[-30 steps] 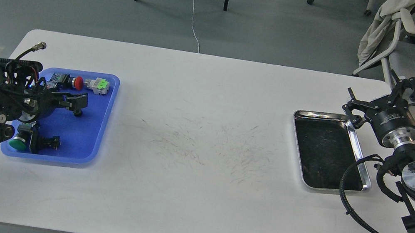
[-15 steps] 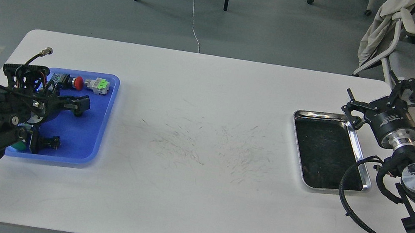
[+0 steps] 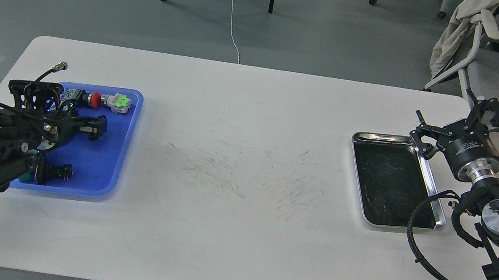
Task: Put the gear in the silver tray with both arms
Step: 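Lower the left gripper into the blue tray and grasp a black gear, then lift the black gear and carry it to the table center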
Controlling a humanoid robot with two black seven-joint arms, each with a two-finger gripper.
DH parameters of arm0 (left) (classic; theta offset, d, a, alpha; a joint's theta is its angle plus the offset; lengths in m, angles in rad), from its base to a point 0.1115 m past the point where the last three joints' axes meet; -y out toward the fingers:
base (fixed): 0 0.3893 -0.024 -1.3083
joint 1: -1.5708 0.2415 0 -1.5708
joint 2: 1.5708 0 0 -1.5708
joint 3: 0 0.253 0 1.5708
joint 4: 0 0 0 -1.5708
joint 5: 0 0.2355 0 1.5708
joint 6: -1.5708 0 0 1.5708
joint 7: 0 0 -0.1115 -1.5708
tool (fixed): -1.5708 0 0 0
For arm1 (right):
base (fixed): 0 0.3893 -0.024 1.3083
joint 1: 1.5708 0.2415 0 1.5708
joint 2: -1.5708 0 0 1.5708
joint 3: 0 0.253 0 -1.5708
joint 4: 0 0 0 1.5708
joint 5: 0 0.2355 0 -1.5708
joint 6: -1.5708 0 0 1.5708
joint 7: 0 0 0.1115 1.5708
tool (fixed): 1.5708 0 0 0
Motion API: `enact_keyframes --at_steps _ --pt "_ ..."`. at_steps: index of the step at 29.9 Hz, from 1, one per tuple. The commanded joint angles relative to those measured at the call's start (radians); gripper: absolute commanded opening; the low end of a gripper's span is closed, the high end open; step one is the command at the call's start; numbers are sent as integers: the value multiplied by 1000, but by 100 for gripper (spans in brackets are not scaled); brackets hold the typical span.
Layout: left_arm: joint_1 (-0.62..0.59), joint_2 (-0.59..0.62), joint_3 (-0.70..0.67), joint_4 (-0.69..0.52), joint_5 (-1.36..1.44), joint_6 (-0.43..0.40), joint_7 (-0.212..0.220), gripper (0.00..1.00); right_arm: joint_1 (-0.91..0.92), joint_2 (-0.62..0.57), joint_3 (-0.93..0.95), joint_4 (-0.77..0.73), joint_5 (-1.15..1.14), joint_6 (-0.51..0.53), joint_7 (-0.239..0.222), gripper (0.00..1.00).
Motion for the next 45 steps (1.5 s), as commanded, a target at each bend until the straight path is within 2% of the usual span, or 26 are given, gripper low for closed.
enact_keyframes --at_steps 1,4,9,19,23,30,35,38,45 --pt "2 2 1 1 4 0 2 42 -3 0 -1 0 0 1 0 100" --pt "5 2 1 -1 9 1 2 25 -3 0 1 0 0 1 0 100" --pt "5 2 1 -8 12 -2 0 11 -4 0 -1 0 0 1 0 100" --pt "-14 25 0 -33 9 -4 0 7 -4 0 -2 0 0 1 0 100" --pt "-40 126 -2 -166 10 -17 18 7 -4 0 -1 0 0 1 0 100" --pt "-124 328 -6 -481 10 -102 86 7 -4 0 -5 0 0 2 0 100" --pt "-242 381 -15 -669 6 -122 149 7 -4 0 -5 0 0 2 0 100" --pt "-305 347 -14 -716 7 -122 190 7 -3 0 -5 0 0 2 0 100" --pt "-311 68 -5 -710 26 -93 275 7 -4 -3 1 -3 0 4 0 100"
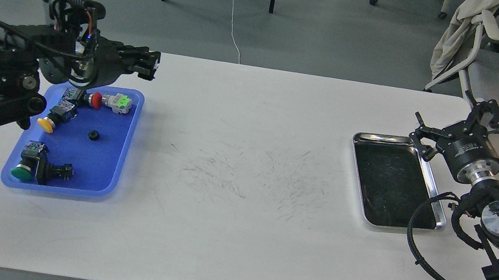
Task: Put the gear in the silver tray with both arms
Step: 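Lift the black gear and carry it to the table center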
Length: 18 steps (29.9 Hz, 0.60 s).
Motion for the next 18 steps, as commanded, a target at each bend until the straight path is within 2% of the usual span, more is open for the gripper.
enact_keyframes --at_steps 1,4,11,15,18 --pt "13 -164 11 17 26 23 41 7 -1 -2 1 -5 -1 -1 0 100" --pt "67 -300 11 66 66 40 55 7 -2 -21 1 -5 -1 -1 0 100" --pt "144 -589 14 214 112 72 53 7 -7 -52 2 -4 0 -4 0 100" --pt "182 -672 14 263 146 87 53 7 -17 -56 2 -1 0 -4 0 100" --pt "219 -672 13 302 161 110 50 7 -19 -58 2 1 0 -4 -2 100"
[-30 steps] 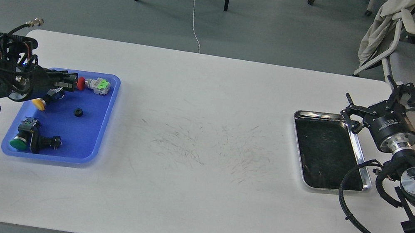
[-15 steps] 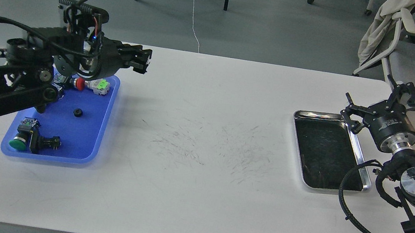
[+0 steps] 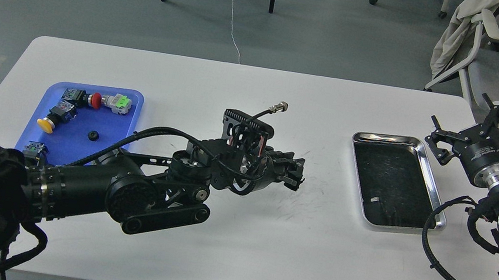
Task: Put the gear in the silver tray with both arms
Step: 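Lift the black gear and carry it to the table center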
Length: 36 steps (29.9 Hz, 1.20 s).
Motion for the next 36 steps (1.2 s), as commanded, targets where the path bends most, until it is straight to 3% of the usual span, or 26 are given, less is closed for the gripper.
enact_keyframes --at_steps 1,6,20,31,36 --pt "42 -10 0 48 15 20 -6 7 -2 -3 0 1 0 0 0 100" --pt "79 -10 -8 103 15 26 -18 7 -2 -5 -1 1 0 0 0 100" --pt "122 -10 -6 24 24 50 -13 9 -2 -3 8 1 2 3 3 100" --pt "126 -10 -8 25 7 92 -27 35 -2 2 57 -1 2 15 9 100" --pt "138 -10 -8 24 -16 115 -36 51 -2 11 58 -2 0 64 54 100"
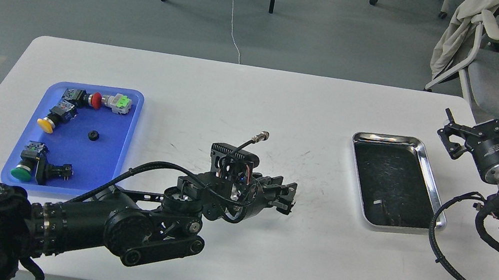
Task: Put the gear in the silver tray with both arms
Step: 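Lift the black gear and carry it to the table center, then open the left gripper to set the gear down, withdraw left arm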
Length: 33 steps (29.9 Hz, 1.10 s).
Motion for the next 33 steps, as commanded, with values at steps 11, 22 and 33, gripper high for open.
enact_keyframes --at_steps 11,22,33 --pt "-7 0 -35 -3 -174 142 1 97 15 23 -14 -3 -1 61 46 100" --pt "-9 11 -460 -158 -311 148 2 98 101 -15 -70 40 -6 61 20 100" --pt "53 317 -739 -154 -835 156 -228 98 132 -101 -150 156 -26 55 20 100"
